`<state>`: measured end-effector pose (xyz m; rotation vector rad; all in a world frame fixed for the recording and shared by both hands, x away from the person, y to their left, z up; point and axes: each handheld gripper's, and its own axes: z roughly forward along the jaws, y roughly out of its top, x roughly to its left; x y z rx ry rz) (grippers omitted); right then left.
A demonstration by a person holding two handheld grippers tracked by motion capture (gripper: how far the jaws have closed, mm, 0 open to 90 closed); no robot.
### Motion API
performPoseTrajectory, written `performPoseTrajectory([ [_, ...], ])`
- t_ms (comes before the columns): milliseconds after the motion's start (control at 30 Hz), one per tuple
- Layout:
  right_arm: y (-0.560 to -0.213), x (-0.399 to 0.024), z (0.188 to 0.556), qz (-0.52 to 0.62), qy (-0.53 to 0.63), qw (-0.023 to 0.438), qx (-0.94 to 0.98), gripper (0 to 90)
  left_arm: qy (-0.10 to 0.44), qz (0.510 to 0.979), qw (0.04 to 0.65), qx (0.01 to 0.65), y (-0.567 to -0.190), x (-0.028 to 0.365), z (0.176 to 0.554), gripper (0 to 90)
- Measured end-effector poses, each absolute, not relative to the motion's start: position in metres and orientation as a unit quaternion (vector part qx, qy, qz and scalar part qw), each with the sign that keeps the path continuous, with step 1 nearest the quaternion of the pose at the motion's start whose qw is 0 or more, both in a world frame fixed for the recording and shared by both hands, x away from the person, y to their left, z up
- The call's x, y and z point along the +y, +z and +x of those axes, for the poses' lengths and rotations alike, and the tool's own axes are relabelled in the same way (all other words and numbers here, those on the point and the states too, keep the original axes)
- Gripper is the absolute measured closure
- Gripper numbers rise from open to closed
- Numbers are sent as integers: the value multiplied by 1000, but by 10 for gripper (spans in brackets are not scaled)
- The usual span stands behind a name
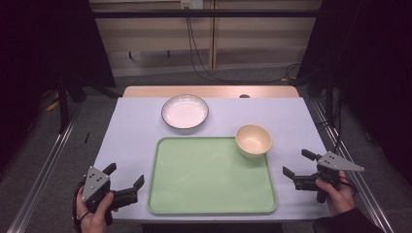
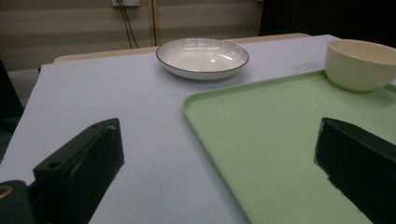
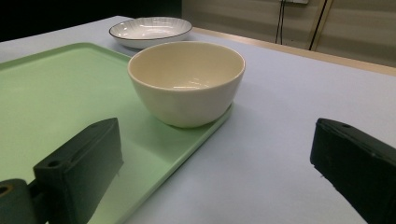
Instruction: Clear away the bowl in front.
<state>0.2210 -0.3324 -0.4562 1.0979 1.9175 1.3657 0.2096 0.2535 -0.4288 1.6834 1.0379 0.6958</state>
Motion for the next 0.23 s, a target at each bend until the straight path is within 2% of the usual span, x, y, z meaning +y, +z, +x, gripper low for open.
performPoseTrajectory([
  [233, -457, -333, 222, 405, 506, 271, 711, 18, 289, 681, 501, 450, -432, 262, 215, 12],
])
